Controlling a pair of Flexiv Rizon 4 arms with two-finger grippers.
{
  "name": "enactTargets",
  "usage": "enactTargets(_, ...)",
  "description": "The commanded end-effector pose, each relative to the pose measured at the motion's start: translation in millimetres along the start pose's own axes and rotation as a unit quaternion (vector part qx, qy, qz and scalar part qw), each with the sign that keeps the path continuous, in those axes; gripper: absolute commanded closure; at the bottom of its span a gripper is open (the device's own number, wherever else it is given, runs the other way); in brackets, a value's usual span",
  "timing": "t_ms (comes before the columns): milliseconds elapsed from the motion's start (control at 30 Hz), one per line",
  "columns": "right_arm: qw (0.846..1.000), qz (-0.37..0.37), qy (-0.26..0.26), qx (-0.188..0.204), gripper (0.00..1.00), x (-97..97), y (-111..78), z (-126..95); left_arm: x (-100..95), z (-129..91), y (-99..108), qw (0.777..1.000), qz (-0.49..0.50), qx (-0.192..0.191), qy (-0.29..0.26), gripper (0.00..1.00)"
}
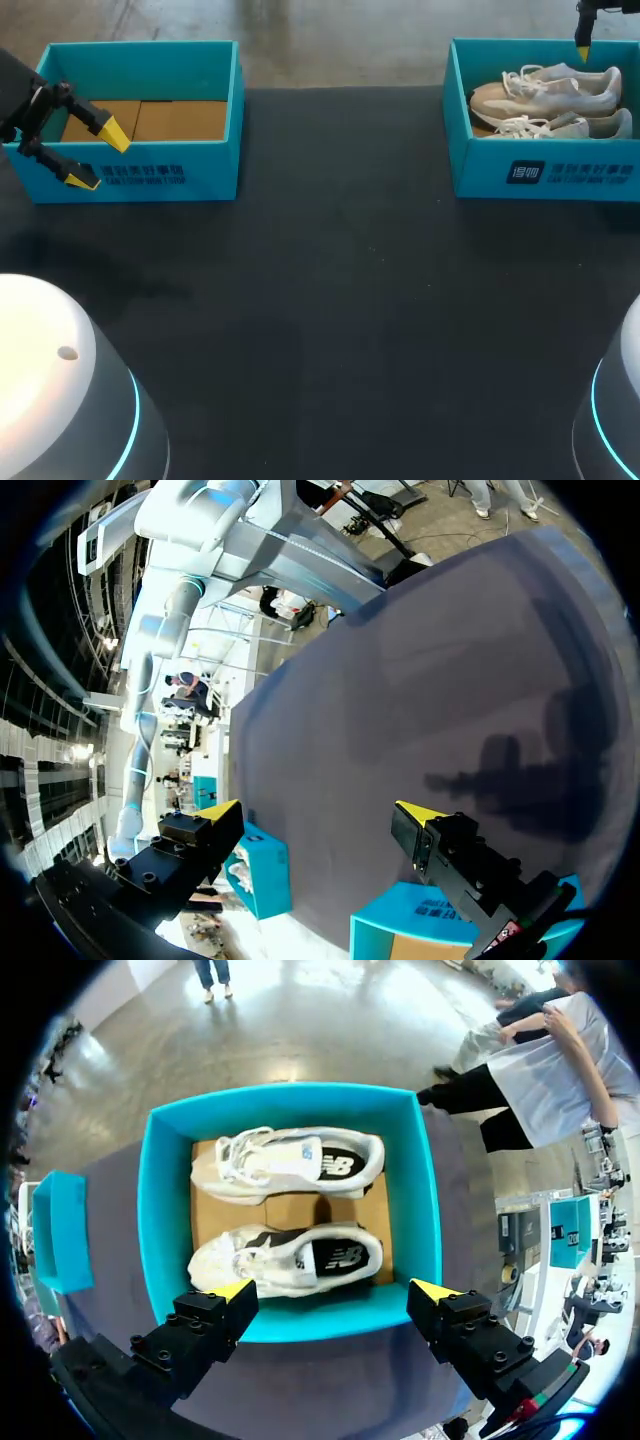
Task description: Take the shoe out of the shoebox, open the shoe tongue, remove and reinsert the insole, then place the shoe into the shoebox
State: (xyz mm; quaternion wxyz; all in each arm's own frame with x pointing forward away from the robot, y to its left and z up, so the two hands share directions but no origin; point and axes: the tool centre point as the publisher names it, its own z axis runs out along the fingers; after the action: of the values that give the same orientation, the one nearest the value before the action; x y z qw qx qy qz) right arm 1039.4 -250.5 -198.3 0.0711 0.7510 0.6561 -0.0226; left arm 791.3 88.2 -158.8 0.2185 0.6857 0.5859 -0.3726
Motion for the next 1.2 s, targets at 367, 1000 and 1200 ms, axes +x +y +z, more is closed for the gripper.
enactTargets(367,0.999,-0.017,0.027,-0.032,0.0,16.0,-70.5,-11.0,-0.1,0.1,-0.6,1.0,0.0,-0.001,0.001,0.0)
enactTargets(1000,0.999,-0.016,0.038,-0.028,0.0,29.3,-102.9,-6.1,-0.1,0.1,-0.6,1.0,0.0,-0.001,0.001,0.0)
enactTargets(1200,0.999,-0.016,0.038,-0.028,0.0,29.3,-102.9,-6.1,-5.1,-2.4,-0.4,1.0,-0.01,0.003,-0.003,0.0)
